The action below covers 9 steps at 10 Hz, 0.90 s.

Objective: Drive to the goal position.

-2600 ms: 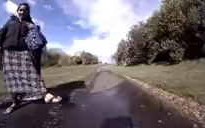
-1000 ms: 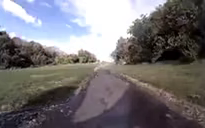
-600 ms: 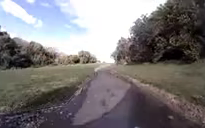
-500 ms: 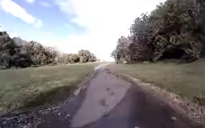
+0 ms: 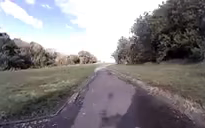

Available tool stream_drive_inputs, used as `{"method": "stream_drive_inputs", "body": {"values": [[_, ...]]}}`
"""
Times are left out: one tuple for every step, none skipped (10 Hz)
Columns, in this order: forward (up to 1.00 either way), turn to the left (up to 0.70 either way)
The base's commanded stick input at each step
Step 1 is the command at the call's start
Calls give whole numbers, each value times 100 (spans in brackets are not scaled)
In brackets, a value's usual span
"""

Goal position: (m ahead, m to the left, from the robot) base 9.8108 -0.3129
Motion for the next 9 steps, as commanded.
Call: {"method": "stream_drive_inputs", "body": {"values": [[70,1],[70,1],[70,1],[70,1],[70,1],[70,1],[70,1],[70,1],[70,1]]}}
